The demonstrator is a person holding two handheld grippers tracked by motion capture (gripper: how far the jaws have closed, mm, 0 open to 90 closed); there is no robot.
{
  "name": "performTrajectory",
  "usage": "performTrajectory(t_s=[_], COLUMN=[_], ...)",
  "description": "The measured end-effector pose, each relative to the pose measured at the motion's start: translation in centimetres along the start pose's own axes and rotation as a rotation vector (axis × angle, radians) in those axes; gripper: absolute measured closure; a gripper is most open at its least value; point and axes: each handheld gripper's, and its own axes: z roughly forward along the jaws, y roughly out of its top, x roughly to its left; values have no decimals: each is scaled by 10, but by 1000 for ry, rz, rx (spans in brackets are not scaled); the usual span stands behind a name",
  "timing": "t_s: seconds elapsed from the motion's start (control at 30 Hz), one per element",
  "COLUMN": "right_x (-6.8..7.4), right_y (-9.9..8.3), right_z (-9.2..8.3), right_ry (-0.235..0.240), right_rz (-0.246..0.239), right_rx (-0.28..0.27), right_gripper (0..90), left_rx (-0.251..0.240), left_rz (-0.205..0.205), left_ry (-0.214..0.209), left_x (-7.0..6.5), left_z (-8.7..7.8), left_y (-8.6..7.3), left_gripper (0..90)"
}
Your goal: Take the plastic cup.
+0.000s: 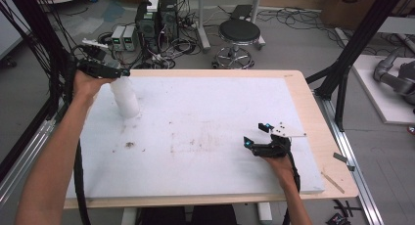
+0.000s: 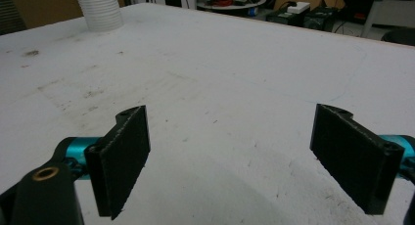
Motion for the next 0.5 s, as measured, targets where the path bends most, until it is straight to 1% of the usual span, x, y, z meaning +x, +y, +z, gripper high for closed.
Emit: performTrajectory(t_s=[0.07,0.1,0.23,0.3,0.37,0.5], right_x=[0,0,0,0,0,0], right_y=[0,0,0,0,0,0], right_z=[0,0,0,0,0,0], right_ry=[1,0,-1,-2,0,2], right_rz=[2,3,-1,-3,1,5], right_rx=[0,-3,-4,-2,-2,-3], right_gripper=[147,147,147,147,147,147], left_rx=[-10,-10,-42,-50,-61,-67], left_rz=[-1,9,16,28,32,47], left_ry=[4,8,13,20,23,28], left_x=[-2,-3,-7,-9,-11,-15], left_z=[-8,-13,-28,-35,-41,-48], left_y=[7,12,25,32,37,44], left_gripper=[396,396,397,397,397,397])
